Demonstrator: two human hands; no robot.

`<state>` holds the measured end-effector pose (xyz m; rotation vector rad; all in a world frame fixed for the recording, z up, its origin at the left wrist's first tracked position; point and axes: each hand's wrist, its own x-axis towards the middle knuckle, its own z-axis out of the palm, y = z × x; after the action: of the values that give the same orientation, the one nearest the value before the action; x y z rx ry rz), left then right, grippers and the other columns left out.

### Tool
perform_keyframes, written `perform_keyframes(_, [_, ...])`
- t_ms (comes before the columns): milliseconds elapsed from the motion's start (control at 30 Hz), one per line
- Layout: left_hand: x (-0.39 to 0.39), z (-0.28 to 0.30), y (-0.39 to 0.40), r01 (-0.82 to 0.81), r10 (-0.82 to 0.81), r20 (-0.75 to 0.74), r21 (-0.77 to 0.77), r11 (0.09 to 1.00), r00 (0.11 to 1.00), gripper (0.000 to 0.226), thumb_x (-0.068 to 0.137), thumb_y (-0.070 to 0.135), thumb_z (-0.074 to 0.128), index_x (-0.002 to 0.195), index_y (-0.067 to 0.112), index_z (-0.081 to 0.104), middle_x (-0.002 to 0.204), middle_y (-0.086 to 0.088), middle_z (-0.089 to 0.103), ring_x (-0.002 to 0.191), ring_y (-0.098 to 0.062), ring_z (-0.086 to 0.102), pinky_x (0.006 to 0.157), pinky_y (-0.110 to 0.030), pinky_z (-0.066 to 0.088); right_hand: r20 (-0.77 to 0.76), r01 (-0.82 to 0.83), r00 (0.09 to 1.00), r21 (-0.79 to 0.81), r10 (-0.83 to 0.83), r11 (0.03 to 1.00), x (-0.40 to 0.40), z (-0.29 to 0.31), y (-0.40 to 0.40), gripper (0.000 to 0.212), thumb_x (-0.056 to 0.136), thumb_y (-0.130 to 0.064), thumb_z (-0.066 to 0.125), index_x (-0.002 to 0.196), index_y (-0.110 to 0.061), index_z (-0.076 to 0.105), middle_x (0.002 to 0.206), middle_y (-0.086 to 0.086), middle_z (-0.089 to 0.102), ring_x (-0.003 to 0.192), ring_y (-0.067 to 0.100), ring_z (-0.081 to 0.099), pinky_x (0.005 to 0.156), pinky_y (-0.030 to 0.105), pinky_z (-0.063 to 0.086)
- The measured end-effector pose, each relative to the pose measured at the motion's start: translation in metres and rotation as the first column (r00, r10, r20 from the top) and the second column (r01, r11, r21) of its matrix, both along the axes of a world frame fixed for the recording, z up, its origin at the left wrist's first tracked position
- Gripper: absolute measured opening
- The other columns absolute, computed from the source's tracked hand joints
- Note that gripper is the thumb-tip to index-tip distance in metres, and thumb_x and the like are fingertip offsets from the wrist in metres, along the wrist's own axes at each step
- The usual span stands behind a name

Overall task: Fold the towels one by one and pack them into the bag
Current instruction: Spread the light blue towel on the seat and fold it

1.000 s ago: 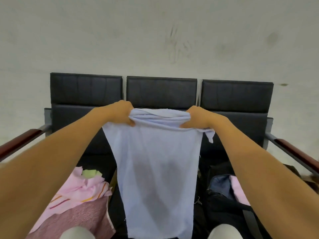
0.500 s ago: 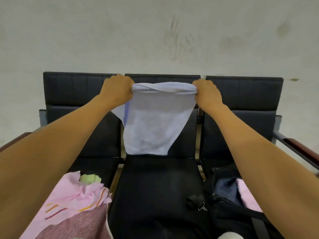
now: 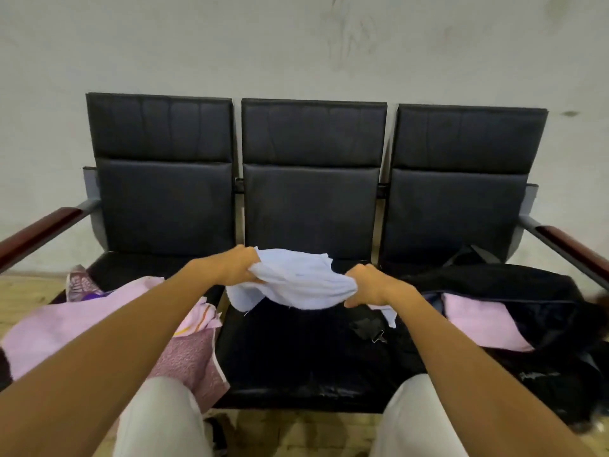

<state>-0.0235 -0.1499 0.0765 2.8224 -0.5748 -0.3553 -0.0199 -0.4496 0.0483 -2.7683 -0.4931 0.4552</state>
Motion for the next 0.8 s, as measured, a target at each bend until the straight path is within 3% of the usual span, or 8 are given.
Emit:
perform_keyframes(167, [-0.027, -0.087, 0.004, 0.035, -0.032, -0.143, 0.021, 0.999, 0.989, 0.023, 0.089, 0.008, 0.061, 0.069, 0.014, 0.053, 0.070, -0.002, 0.052, 0.062, -0.010, 0.042, 0.056, -0.018, 0.033, -0.142, 0.055, 0.989, 0.054, -0.047, 0.997, -0.032, -0.076, -0.012, 0.035, 0.079, -0.036, 0.073, 0.061, -0.018, 0.049, 0.066, -0.002, 0.051, 0.062, 0.014, 0.049, 0.057, 0.026, 0.042])
perform_keyframes(233, [-0.034, -0.105, 0.008, -0.002, 0.025, -0.241, 0.094, 0.996, 0.970, 0.005, 0.092, 0.013, 0.058, 0.090, 0.017, 0.060, 0.101, -0.009, 0.062, 0.082, -0.014, 0.053, 0.069, -0.016, 0.041, -0.173, 0.056, 0.984, 0.068, -0.044, 0.996, -0.040, -0.088, -0.016, 0.041, 0.084, -0.042, 0.068, 0.061, -0.014, 0.049, 0.066, -0.001, 0.050, 0.062, 0.012, 0.045, 0.062, 0.027, 0.041])
perform_keyframes(300, [-0.040, -0.117, 0.012, -0.044, 0.078, -0.308, 0.115, 0.992, 0.948, 0.042, 0.093, 0.023, 0.060, 0.133, 0.018, 0.049, 0.135, -0.001, 0.048, 0.118, -0.018, 0.050, 0.098, -0.025, 0.042, -0.206, 0.047, 0.978, 0.115, -0.022, 0.992, -0.045, -0.095, -0.019, 0.044, 0.089, -0.043, 0.068, 0.060, -0.015, 0.051, 0.061, -0.006, 0.049, 0.057, 0.007, 0.042, 0.060, 0.025, 0.039])
perform_keyframes(367, [-0.042, -0.124, 0.013, -0.104, 0.099, -0.377, 0.009, 0.995, 0.921, 0.067, 0.085, 0.036, 0.071, 0.143, 0.020, 0.039, 0.137, 0.006, 0.041, 0.126, -0.018, 0.044, 0.105, -0.028, 0.039, -0.225, 0.045, 0.974, 0.185, -0.002, 0.982, -0.047, -0.096, -0.020, 0.048, 0.090, -0.039, 0.071, 0.052, -0.020, 0.047, 0.048, -0.012, 0.045, 0.049, 0.004, 0.039, 0.056, 0.022, 0.034])
perform_keyframes(467, [-0.039, -0.131, 0.013, -0.192, 0.097, -0.465, -0.161, 0.968, 0.880, 0.087, 0.053, 0.069, 0.080, 0.126, 0.031, 0.051, 0.124, 0.012, 0.053, 0.114, -0.013, 0.054, 0.096, -0.034, 0.052, -0.283, 0.053, 0.959, 0.245, 0.019, 0.968, -0.049, -0.091, -0.017, 0.048, 0.094, -0.026, 0.068, 0.048, -0.038, 0.060, 0.048, -0.024, 0.054, 0.050, -0.005, 0.050, 0.058, 0.013, 0.038])
perform_keyframes(533, [-0.043, -0.133, 0.003, -0.184, 0.048, -0.481, -0.238, 0.954, 0.875, 0.051, 0.066, 0.060, 0.077, 0.105, 0.031, 0.061, 0.103, 0.012, 0.059, 0.101, -0.014, 0.059, 0.077, -0.030, 0.057, -0.304, 0.029, 0.951, 0.283, 0.061, 0.959, -0.048, -0.093, -0.014, 0.039, 0.092, -0.024, 0.069, 0.059, -0.045, 0.069, 0.062, -0.024, 0.065, 0.064, -0.007, 0.061, 0.064, 0.015, 0.047])
perform_keyframes(600, [-0.042, -0.137, -0.004, -0.159, -0.009, -0.483, -0.306, 0.939, 0.876, 0.024, 0.079, 0.048, 0.072, 0.092, 0.029, 0.065, 0.090, 0.011, 0.061, 0.089, -0.012, 0.061, 0.064, -0.021, 0.052, -0.284, 0.020, 0.956, 0.301, 0.069, 0.953, -0.042, -0.098, -0.012, 0.012, 0.087, -0.030, 0.074, 0.079, -0.022, 0.075, 0.078, -0.007, 0.073, 0.075, 0.005, 0.067, 0.070, 0.025, 0.053])
perform_keyframes(800, [-0.034, -0.157, 0.018, -0.207, 0.127, -0.302, -0.249, 0.946, 0.945, 0.026, 0.079, 0.048, 0.072, 0.068, 0.032, 0.054, 0.068, 0.012, 0.049, 0.070, -0.011, 0.051, 0.067, -0.025, 0.042, -0.214, 0.003, 0.974, 0.351, 0.076, 0.936, -0.022, -0.123, -0.020, 0.033, 0.084, -0.030, 0.077, 0.073, -0.003, 0.063, 0.068, 0.002, 0.057, 0.064, 0.008, 0.054, 0.063, 0.025, 0.045])
